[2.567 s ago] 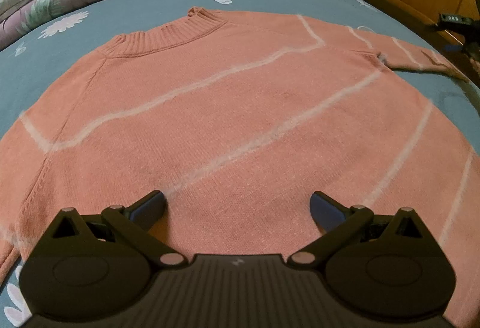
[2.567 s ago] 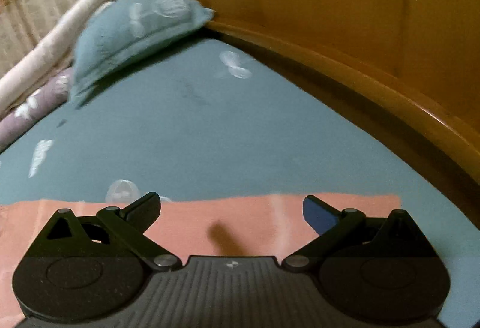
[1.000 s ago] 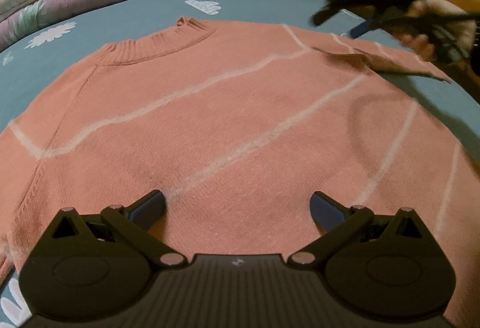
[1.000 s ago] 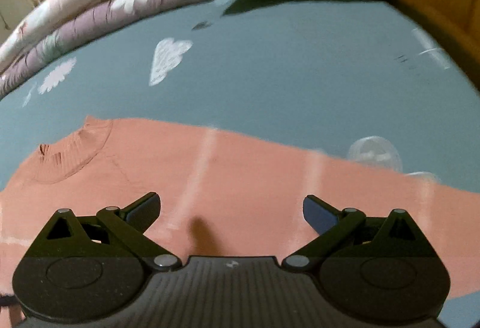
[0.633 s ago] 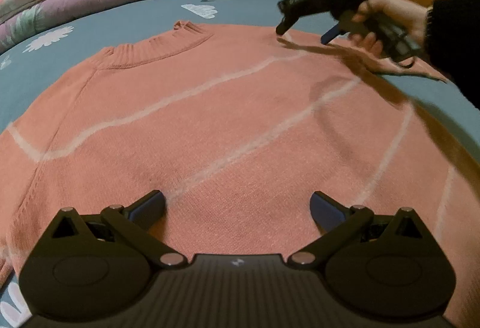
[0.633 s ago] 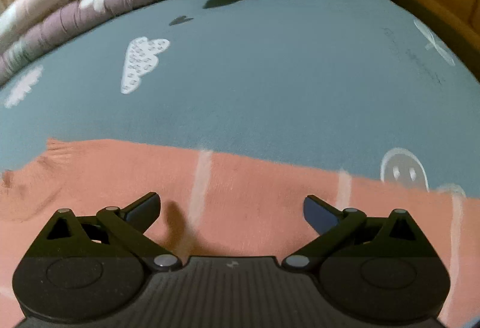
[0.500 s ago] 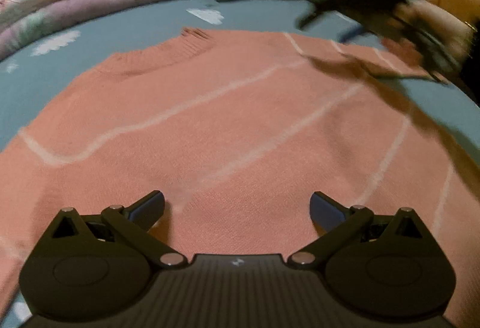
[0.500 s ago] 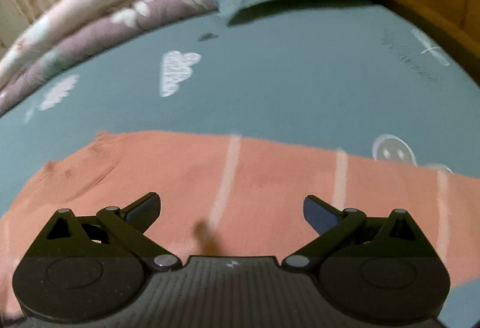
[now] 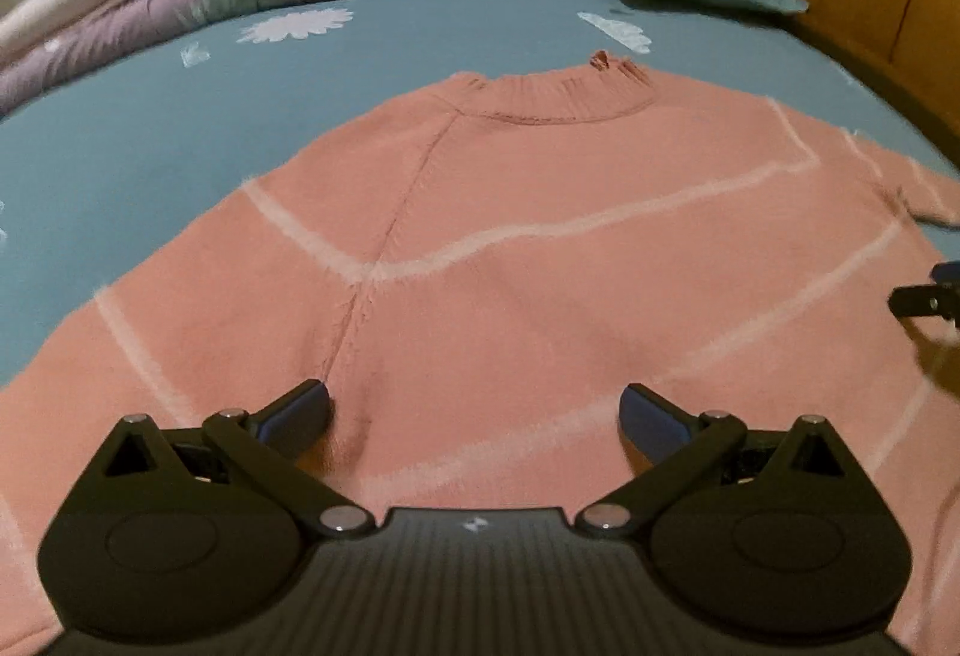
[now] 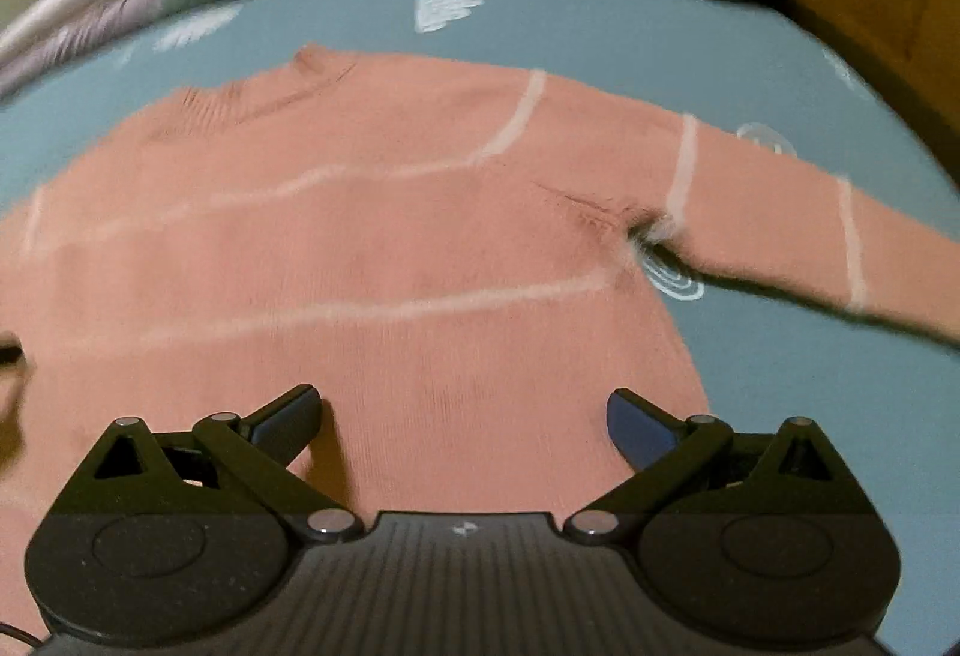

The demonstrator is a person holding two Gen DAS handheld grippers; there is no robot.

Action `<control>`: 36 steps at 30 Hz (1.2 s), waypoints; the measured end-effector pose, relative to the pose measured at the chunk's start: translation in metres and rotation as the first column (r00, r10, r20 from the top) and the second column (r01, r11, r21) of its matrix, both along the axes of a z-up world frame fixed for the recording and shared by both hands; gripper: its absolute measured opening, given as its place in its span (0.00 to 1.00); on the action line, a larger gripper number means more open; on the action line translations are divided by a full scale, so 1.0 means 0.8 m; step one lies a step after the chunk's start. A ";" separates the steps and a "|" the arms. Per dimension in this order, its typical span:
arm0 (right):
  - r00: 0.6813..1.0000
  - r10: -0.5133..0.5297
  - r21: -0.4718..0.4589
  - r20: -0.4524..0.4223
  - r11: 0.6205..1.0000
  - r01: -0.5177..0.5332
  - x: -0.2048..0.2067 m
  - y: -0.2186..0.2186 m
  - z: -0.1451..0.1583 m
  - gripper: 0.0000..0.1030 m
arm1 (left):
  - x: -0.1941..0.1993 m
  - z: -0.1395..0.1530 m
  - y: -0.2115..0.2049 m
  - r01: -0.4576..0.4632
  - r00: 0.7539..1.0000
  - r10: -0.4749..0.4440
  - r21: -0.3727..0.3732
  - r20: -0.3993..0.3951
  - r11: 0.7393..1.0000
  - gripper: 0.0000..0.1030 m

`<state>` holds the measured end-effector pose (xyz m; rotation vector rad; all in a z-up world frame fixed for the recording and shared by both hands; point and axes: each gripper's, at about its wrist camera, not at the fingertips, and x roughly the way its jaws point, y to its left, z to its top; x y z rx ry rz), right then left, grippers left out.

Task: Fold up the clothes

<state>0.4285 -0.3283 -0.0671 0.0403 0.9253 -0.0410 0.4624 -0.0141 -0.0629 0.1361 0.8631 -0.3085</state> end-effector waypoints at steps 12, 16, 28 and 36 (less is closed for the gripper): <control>0.996 0.077 -0.004 0.042 0.997 -0.077 -0.051 0.013 0.001 1.00 | 0.007 -0.013 -0.082 0.183 0.982 -0.184 -0.018 -0.036 0.983 0.99; 0.997 0.053 0.008 0.059 0.999 -0.054 -0.066 0.006 -0.002 1.00 | -0.008 -0.016 -0.054 0.183 0.981 -0.186 -0.060 -0.057 0.981 0.99; 0.995 0.005 -0.029 0.098 1.000 -0.002 -0.077 0.016 -0.009 1.00 | 0.035 -0.017 -0.087 0.260 0.964 -0.263 -0.057 -0.045 0.964 0.99; 0.998 -0.011 -0.040 0.055 0.999 0.014 -0.068 0.017 -0.007 1.00 | -0.013 -0.018 -0.031 0.237 0.969 -0.242 -0.086 -0.050 0.968 0.99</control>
